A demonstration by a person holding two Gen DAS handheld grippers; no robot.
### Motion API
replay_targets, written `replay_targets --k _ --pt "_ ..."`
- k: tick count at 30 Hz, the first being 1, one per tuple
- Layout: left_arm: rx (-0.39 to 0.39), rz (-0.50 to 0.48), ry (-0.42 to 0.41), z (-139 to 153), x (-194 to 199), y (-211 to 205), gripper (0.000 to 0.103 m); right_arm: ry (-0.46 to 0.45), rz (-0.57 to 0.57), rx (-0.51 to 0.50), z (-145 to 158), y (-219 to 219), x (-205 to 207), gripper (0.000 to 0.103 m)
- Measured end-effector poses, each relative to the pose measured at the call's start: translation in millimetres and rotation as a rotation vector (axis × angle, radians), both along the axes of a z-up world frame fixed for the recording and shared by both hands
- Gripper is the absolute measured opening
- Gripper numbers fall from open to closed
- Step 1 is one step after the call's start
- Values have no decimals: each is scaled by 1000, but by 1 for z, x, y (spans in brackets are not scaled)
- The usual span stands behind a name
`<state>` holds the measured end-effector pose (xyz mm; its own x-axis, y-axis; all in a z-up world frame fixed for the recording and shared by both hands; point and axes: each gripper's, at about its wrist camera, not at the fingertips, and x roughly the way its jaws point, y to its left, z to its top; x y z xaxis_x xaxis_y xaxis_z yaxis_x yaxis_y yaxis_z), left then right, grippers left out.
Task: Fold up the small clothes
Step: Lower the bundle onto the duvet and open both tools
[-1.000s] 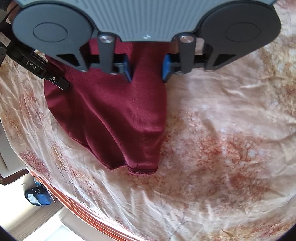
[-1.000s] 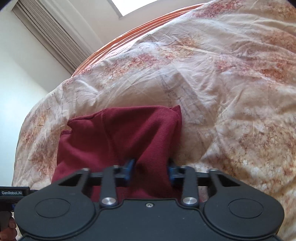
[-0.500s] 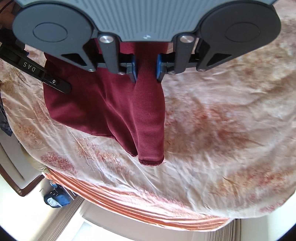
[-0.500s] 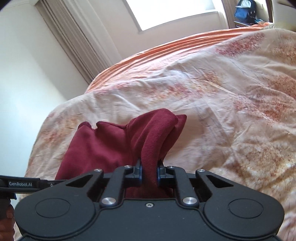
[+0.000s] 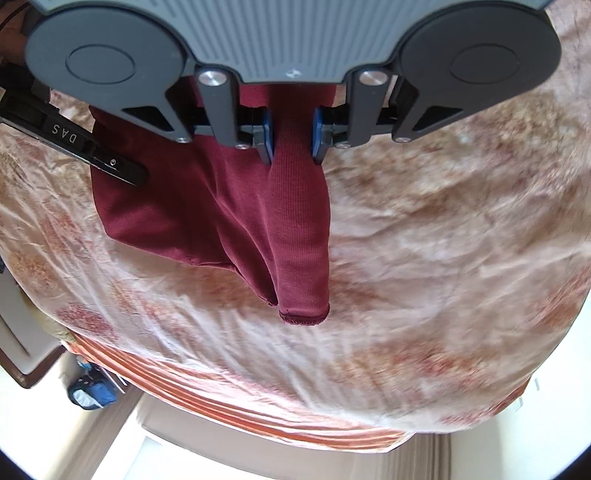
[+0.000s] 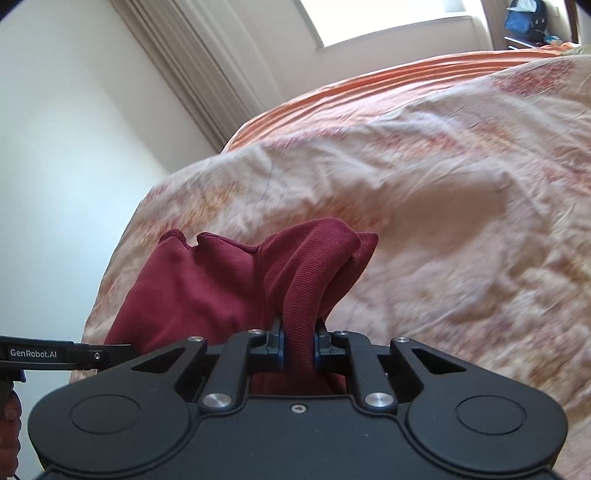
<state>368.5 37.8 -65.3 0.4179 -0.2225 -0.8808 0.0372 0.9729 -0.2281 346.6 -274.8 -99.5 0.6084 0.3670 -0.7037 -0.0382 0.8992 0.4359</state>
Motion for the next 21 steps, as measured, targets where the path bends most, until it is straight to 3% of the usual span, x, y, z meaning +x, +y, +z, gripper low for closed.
replay_targets --k 7,10,11,12,15,16,18,21 --pt "-4 26 29 -25 -6 27 22 33 22 -26 -17 30 -1 14" --pt "-13 42 43 -35 -5 32 29 42 27 -51 -23 37 0 15" --pt "-4 49 48 -38 -5 33 35 42 28 -67 -24 39 1 17" --pt "12 58 50 -39 -5 35 50 47 26 -90 -26 41 2 23" --pt "29 79 35 -38 -8 41 75 58 9 -147 -28 44 -1 38" --pt "36 87 26 -36 -10 43 78 48 6 -158 -26 43 -4 42" --pt "50 110 0 -29 -18 47 87 11 -6 -173 -17 39 -14 67" --pt "72 139 -62 -13 -36 50 96 -75 0 -199 3 35 -31 80"
